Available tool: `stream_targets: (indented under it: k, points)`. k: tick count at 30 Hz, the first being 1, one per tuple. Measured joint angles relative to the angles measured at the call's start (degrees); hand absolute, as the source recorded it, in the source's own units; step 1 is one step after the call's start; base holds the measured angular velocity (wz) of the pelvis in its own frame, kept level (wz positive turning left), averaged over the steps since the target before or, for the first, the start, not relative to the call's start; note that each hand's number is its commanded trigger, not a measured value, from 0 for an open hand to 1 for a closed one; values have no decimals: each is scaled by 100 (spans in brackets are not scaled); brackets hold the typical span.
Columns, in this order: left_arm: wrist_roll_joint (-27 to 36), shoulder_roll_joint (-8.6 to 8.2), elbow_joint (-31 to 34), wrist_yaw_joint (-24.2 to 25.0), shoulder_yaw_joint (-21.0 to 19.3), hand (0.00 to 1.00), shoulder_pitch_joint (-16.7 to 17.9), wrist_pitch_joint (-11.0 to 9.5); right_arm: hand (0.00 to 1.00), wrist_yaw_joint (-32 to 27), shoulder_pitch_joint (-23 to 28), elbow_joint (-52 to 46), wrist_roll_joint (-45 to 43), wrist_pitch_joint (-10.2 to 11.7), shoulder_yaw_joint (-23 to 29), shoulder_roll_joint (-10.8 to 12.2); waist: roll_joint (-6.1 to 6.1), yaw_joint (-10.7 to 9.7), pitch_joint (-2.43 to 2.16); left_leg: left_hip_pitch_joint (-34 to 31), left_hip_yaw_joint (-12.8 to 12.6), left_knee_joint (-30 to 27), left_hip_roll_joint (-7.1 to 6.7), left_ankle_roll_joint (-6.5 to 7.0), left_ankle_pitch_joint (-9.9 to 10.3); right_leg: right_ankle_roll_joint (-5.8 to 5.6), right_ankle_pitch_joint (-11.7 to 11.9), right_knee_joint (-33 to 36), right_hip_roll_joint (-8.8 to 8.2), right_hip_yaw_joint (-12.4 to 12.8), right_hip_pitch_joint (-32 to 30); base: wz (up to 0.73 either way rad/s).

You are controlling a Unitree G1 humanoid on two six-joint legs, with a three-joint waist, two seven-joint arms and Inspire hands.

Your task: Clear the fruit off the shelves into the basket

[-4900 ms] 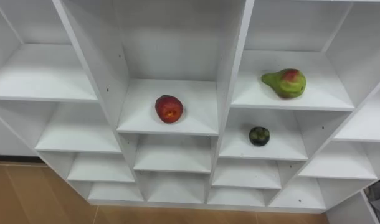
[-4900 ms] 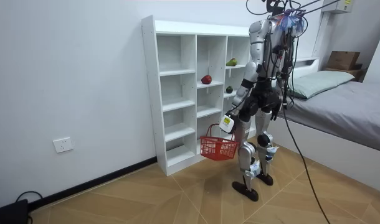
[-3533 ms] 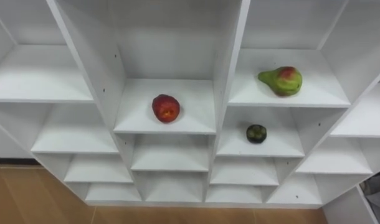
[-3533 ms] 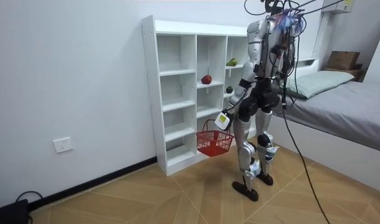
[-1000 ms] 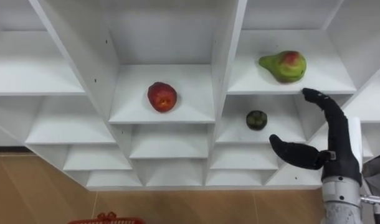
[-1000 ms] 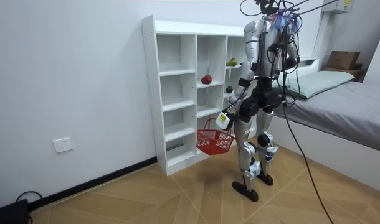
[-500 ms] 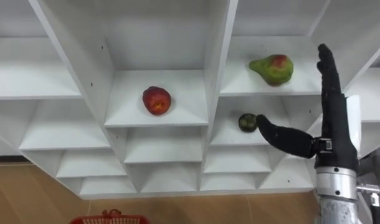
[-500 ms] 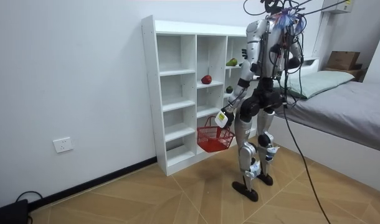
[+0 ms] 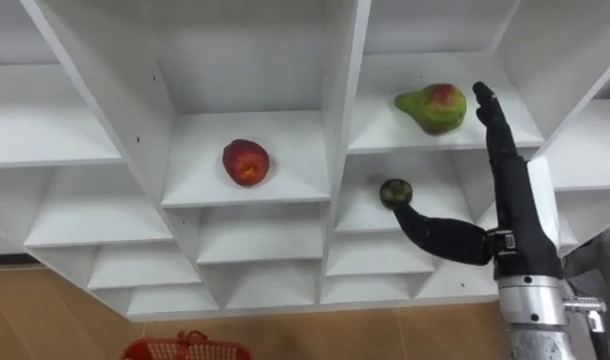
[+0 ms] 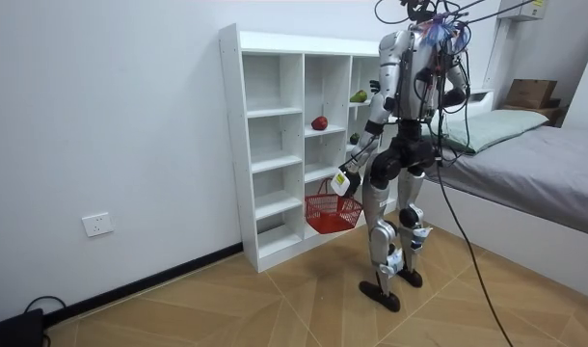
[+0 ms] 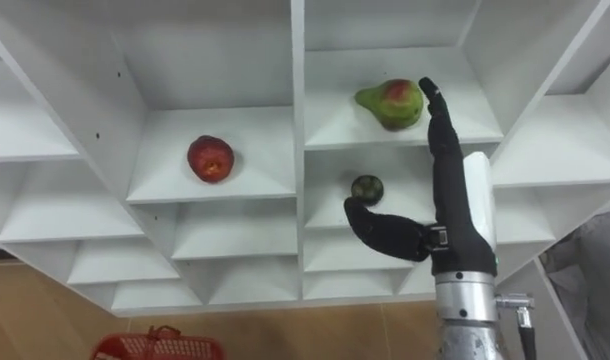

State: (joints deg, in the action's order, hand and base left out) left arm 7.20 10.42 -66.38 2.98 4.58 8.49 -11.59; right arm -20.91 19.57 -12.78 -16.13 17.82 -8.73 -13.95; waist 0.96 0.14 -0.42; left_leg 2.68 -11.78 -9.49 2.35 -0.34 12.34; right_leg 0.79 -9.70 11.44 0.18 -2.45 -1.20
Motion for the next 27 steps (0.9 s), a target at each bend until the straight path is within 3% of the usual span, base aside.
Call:
stream_targets:
  k: [8,17,27]
  points:
    - [15,61,-7,-11,12,100,17,-4,0,-280,-73,-107,44,27,73,-14,20,10,-8,13,1,0,2,1,0,-1,5,13,1,-17,11,0]
    - [133,109,-2,-12,67,100,113,-4,0,-632,-566,-274,52,46,167,-20,112,-36,30,-9,29,11,1,1,0,-2,4,-5,1,-51,10,1]
    - [123,167,161,4,125,100,218,6,0,-682,-693,-314,36,47,348,-118,137,-67,40,-3,98,21,-1,0,1,-2,6,-79,-1,-98,54,3]
